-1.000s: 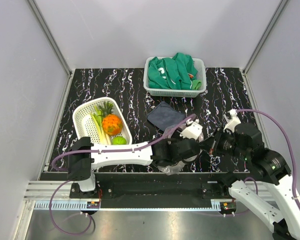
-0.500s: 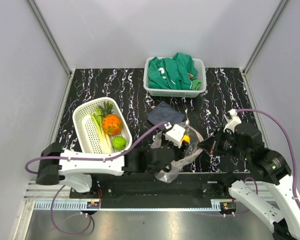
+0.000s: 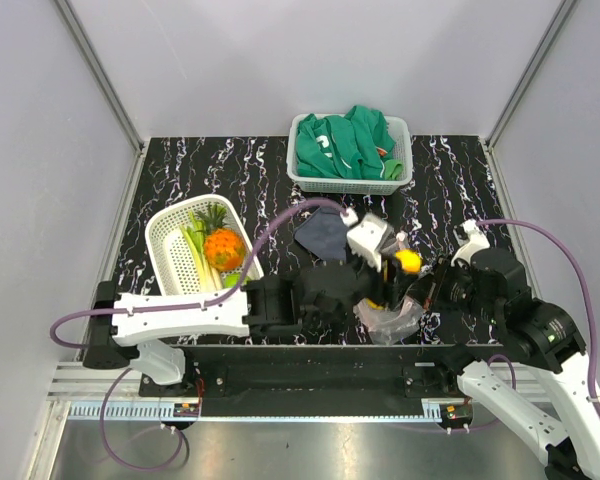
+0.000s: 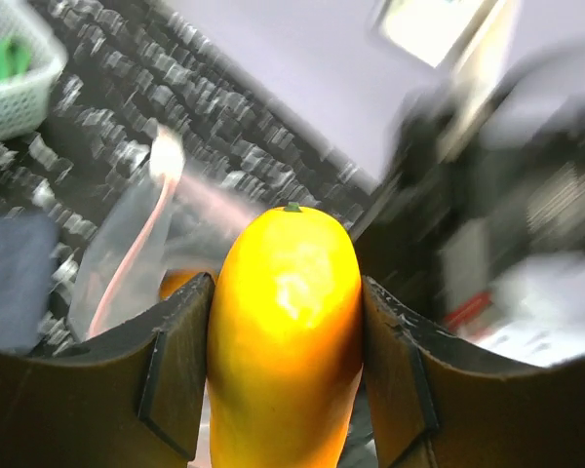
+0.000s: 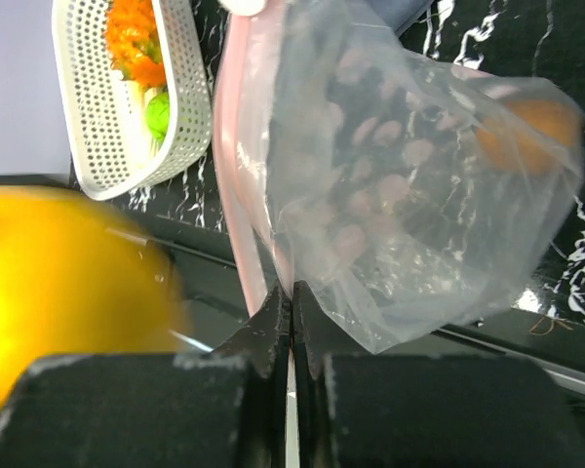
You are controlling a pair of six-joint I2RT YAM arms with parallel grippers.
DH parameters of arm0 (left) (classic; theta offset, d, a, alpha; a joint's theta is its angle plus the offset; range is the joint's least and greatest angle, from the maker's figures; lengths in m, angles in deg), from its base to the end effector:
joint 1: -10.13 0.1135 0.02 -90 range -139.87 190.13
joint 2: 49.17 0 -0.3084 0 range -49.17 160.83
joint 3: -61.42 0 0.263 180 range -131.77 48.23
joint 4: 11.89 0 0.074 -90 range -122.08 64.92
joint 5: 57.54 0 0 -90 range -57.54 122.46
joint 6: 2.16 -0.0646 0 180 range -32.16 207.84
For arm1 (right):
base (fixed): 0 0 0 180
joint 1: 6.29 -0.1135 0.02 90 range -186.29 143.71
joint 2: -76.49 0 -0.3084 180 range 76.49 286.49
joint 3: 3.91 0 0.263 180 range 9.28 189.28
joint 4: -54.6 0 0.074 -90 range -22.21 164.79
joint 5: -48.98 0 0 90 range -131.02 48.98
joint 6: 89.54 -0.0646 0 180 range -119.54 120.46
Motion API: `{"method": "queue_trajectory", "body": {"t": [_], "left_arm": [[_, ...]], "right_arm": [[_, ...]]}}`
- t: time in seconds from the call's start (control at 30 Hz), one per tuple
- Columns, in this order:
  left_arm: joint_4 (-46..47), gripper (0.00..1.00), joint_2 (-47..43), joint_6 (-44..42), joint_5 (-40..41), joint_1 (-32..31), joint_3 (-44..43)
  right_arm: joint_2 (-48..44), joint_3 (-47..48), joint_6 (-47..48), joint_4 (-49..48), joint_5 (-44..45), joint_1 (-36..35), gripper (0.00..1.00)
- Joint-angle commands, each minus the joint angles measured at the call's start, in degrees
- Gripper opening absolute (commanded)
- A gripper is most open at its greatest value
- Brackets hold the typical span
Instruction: Open the zip-top bag and remove the fake food
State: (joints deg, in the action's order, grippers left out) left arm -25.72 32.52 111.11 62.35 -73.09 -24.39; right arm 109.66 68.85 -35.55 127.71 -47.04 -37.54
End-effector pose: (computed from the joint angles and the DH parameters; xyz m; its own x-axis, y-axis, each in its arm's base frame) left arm 0.0752 -0.3595 0.4156 -0.3355 -0.0793 -0.9387 0.7297 0.6083 -0.3122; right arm 0.0647 0.0472 0.3735 -0.7292 0.2414 -0.6403 -0.2002 0.8195 0.5370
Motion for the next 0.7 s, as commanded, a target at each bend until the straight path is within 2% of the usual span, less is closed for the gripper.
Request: {"method": "queue_trajectory", "body": {"t": [0.0, 0.07, 0.17, 0.3, 0.43, 0.5, 0.6, 0.67], "left_arm": [[-9.71, 0.0, 0.84, 8.54, -5.7, 1.66, -16.05], [-11.91, 0.0, -0.3, 10.04, -8.18, 2.36, -17.03], [-19.71, 0.0, -3.9, 15.13, -6.34, 4.81, -14.84], [-28.07, 0.0, -13.63, 19.88, -4.05, 10.78, -4.13], [-37.39, 0.0, -22.96, 24.36, -0.38, 20.7, 7.03], [-42.75, 0.0, -27.78, 25.51, 1.83, 23.53, 12.38], [-48.82, 0.0, -32.2, 27.35, 7.62, 29.23, 17.23], [-52.42, 0.0, -32.82, 27.8, 8.6, 31.96, 18.82]], "right_arm": [[0.76, 1.25, 1.2, -0.94, 5.04, 0.04, 0.0], [1.37, 1.51, 1.38, -1.12, 5.67, 0.04, 0.0], [1.9, 2.21, 1.73, -1.38, 5.67, 0.04, 0.0], [1.64, 2.83, 2.78, -1.3, 5.67, -0.04, 0.0], [1.2, 2.66, 2.79, -1.3, 5.76, 0.04, 0.0], [1.2, 2.39, 2.7, -1.3, 5.58, -0.04, 0.0], [1.28, 1.95, 2.7, -1.3, 5.32, -0.04, 0.0], [1.29, 1.78, 2.7, -1.38, 5.14, -0.04, 0.0]]}}
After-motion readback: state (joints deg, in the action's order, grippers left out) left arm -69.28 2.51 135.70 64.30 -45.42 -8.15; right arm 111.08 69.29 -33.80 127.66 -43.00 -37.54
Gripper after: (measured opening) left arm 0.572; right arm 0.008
